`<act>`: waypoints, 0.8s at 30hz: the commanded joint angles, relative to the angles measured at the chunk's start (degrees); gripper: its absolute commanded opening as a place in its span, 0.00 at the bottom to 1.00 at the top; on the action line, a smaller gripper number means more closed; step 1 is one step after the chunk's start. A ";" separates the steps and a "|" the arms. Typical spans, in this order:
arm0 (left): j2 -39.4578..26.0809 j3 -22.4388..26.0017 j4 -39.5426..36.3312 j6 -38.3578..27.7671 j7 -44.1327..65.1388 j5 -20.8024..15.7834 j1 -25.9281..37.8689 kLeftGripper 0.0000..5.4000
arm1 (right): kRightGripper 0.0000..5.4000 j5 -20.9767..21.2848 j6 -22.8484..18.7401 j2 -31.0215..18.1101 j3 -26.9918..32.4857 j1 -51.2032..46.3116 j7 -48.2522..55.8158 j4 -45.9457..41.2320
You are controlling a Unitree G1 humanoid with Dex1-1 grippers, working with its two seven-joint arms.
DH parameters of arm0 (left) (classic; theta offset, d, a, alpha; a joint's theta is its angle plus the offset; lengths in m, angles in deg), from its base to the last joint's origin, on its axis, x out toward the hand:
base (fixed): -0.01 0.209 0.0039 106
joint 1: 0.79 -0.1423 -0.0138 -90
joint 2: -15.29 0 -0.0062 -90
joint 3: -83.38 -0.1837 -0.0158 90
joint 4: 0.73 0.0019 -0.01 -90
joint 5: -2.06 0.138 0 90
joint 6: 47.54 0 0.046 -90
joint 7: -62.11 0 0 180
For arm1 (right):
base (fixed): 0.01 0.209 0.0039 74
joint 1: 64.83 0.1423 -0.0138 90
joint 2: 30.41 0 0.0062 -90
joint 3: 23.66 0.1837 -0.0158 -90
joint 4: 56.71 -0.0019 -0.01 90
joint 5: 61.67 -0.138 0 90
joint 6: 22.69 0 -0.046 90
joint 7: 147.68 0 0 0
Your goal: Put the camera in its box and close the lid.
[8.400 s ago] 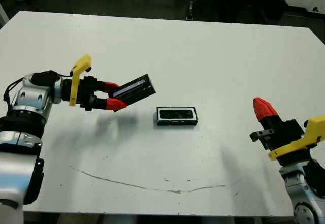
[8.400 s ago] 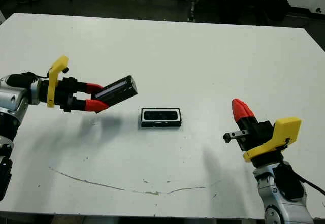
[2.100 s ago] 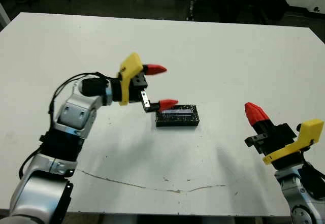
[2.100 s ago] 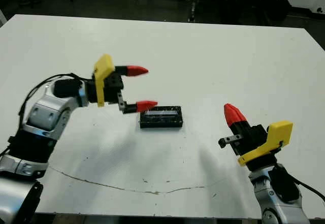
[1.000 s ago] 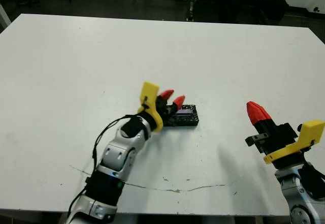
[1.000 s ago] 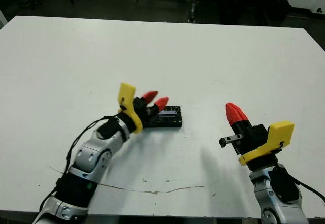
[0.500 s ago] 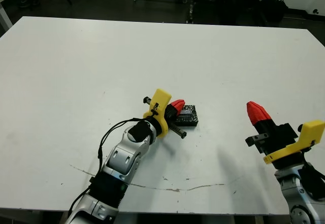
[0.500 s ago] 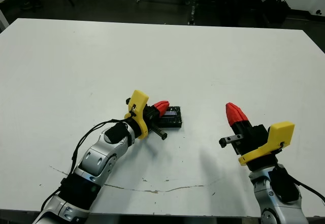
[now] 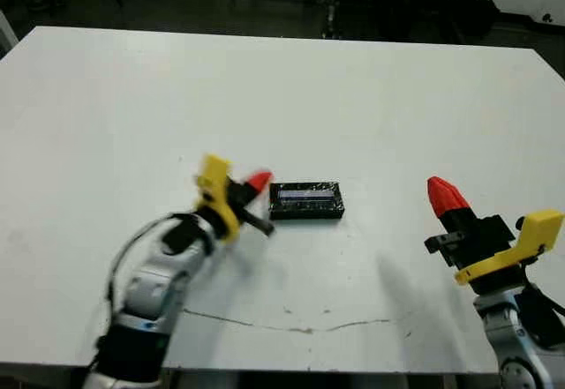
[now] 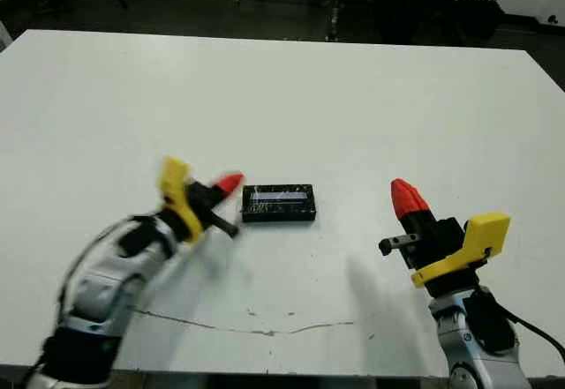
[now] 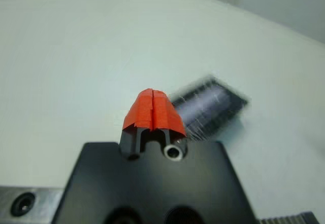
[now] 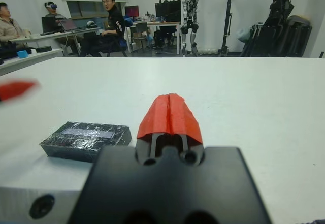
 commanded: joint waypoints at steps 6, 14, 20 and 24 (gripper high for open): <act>0.18 9.52 0.80 -18.94 -10.09 4.03 -1.20 0.00 | 0.00 1.52 1.52 3.38 1.18 1.17 -5.48 0.89; 2.44 8.81 5.20 -29.86 -16.86 9.85 -5.30 0.00 | 0.00 8.47 5.43 6.03 1.67 3.51 -12.39 2.13; 3.82 5.82 7.90 -33.80 -17.97 12.31 -7.96 0.00 | 0.00 11.28 7.38 6.41 1.21 3.72 -13.86 2.53; 4.19 3.90 6.92 -32.09 -18.41 13.25 -8.72 0.00 | 0.00 12.80 7.43 6.25 1.05 3.73 -14.18 2.13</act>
